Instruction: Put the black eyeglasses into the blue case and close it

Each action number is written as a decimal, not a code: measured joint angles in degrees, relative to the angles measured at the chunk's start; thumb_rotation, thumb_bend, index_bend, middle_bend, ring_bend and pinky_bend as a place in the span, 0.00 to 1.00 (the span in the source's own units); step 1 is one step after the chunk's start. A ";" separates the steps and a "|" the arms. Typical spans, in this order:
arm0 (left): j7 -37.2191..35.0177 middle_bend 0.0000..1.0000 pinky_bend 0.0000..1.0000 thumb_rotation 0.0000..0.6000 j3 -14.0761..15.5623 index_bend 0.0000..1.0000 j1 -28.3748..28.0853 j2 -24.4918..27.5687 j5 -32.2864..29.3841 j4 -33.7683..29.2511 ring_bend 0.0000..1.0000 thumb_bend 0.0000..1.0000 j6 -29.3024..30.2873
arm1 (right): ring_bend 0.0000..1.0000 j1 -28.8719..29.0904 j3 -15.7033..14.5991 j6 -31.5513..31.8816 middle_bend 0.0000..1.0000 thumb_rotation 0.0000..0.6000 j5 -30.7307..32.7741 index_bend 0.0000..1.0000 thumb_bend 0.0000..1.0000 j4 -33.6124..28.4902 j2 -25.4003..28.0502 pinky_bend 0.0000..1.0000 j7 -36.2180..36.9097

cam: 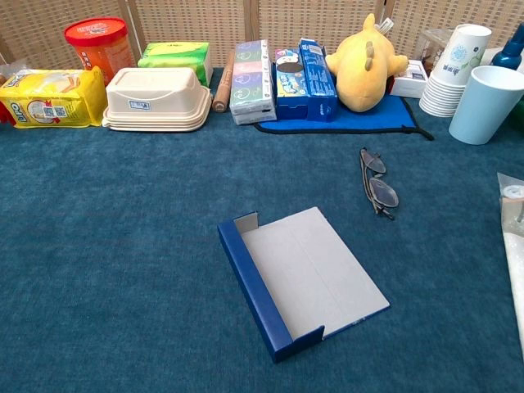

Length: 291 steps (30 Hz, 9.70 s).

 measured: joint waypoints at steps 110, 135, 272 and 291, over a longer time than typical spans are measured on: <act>-5.77 0.00 0.00 1.00 -4.70 0.04 -5.93 2.00 -8.25 6.07 0.00 0.32 -5.53 | 0.00 51.51 8.85 -32.59 0.02 1.00 26.65 0.00 0.00 13.62 -36.49 0.12 -25.35; -7.32 0.00 0.00 1.00 -4.48 0.04 -6.35 1.31 -7.51 7.29 0.00 0.32 -6.09 | 0.00 48.53 7.74 -24.76 0.01 1.00 26.01 0.00 0.00 23.81 -35.41 0.11 -31.54; -8.29 0.00 0.00 1.00 -4.37 0.02 -8.44 3.29 -5.46 6.16 0.00 0.32 -7.13 | 0.00 49.48 0.91 -25.72 0.02 0.96 39.82 0.00 0.00 23.45 -19.11 0.11 -36.80; -10.29 0.00 0.00 1.00 -4.11 0.02 -8.16 3.10 -5.16 7.97 0.00 0.32 -7.07 | 0.00 49.08 3.63 -23.54 0.05 0.96 48.11 0.00 0.00 12.91 -17.80 0.11 -41.18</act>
